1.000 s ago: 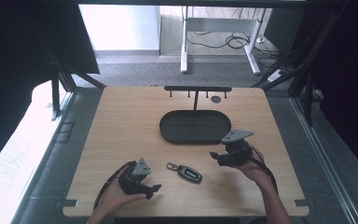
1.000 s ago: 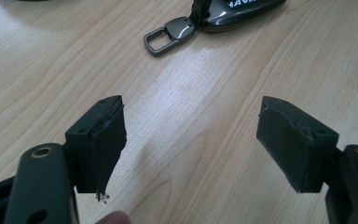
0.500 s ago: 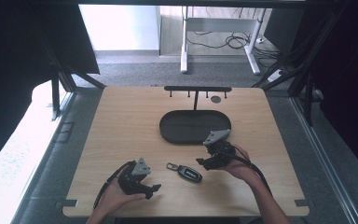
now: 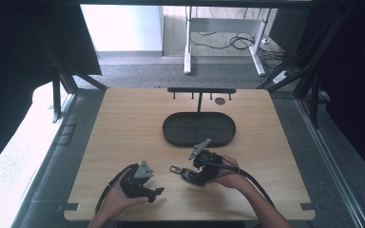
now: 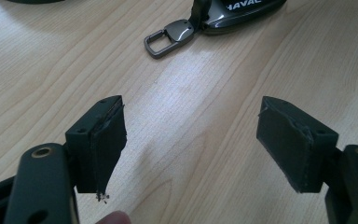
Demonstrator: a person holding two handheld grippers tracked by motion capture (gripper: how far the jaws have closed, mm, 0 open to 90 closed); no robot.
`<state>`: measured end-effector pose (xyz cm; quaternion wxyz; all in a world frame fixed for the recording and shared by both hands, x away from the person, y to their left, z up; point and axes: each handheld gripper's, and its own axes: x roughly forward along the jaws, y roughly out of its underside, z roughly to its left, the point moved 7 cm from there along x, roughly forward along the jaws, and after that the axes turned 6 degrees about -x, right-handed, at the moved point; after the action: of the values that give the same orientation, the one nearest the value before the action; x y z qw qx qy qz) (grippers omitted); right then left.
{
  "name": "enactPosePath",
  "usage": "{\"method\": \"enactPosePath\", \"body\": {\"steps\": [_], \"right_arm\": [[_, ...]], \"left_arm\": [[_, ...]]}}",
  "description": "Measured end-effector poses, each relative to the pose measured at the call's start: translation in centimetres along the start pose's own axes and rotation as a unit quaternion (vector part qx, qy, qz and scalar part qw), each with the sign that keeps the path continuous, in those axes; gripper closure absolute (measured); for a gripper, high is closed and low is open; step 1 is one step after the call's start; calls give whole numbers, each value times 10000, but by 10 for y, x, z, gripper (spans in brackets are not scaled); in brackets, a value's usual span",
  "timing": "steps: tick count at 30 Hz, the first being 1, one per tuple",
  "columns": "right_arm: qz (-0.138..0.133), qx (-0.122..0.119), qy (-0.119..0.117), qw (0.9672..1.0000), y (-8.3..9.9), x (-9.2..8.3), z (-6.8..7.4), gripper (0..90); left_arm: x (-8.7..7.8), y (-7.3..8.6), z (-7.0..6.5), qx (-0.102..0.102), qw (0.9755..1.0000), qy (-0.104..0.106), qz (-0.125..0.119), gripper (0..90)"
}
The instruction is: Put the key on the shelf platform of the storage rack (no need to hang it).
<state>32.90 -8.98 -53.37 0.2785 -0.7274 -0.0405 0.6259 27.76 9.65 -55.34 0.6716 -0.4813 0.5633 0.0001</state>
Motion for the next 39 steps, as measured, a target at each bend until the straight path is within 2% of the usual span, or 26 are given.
{"method": "enactPosePath", "body": {"steps": [12,29,34,39], "right_arm": [[491,-64,-53,9988,1,19,4,388],[804,-37,-81,9967,5,35,4,392],[977,-38,-70,9952,6,41,3,421],[1026,21,-129,9946,4,41,3,470]], "left_arm": [[1,0,0,-7,10000,6,22,242],[2,1,0,5,10000,13,43,242],[2,1,0,-2,10000,13,39,242],[2,1,1,10,10000,8,57,242]]}}
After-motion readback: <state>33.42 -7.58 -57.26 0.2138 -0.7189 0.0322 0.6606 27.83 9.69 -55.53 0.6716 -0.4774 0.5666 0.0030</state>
